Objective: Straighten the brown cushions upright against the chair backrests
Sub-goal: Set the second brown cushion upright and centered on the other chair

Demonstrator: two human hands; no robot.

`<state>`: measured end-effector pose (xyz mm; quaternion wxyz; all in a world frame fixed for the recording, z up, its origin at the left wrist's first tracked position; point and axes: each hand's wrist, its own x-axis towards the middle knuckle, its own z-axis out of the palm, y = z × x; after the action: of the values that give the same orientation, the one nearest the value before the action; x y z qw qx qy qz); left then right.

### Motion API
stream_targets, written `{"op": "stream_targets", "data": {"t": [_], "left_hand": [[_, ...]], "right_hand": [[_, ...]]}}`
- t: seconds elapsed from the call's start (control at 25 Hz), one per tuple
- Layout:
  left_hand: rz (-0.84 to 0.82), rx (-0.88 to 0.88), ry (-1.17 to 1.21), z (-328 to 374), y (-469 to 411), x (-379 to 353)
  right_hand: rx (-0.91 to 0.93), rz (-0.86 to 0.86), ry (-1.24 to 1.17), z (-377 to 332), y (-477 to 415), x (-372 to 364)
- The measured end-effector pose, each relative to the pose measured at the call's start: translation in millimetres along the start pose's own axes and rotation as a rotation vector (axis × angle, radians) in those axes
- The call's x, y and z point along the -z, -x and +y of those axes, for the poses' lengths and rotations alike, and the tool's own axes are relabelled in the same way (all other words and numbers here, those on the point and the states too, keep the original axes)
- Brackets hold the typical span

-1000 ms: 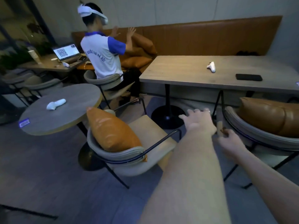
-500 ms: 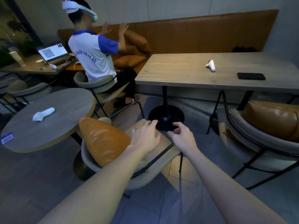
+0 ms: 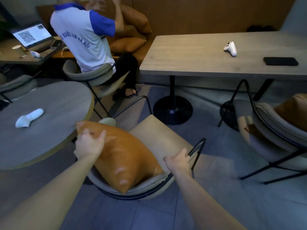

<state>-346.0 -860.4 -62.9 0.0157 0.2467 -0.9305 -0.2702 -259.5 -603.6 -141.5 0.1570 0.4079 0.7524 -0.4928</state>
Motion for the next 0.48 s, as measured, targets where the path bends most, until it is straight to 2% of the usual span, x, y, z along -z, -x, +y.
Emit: {"op": "stream_targets", "data": {"t": [0.12,0.24,0.32,0.48], "left_hand": [[-0.092,0.199,0.117,-36.3,-44.2,5.9],[-0.214,0.297,0.266,-60.7,-69.6,4.2],[-0.33,0.328,0.384,-76.3,-82.5,-0.5],[-0.536,0.412,0.528,-93.0,-95.6,-15.0]], "right_hand": [[-0.198,0.038,-0.059,13.9,3.3,-31.6],[-0.345,0.007,-0.213,27.1,4.8,-66.3],[-0.386,-0.017,-0.301,31.8,8.1,-87.6],[-0.361,0.001,-0.309,30.6,8.8,-95.1]]}}
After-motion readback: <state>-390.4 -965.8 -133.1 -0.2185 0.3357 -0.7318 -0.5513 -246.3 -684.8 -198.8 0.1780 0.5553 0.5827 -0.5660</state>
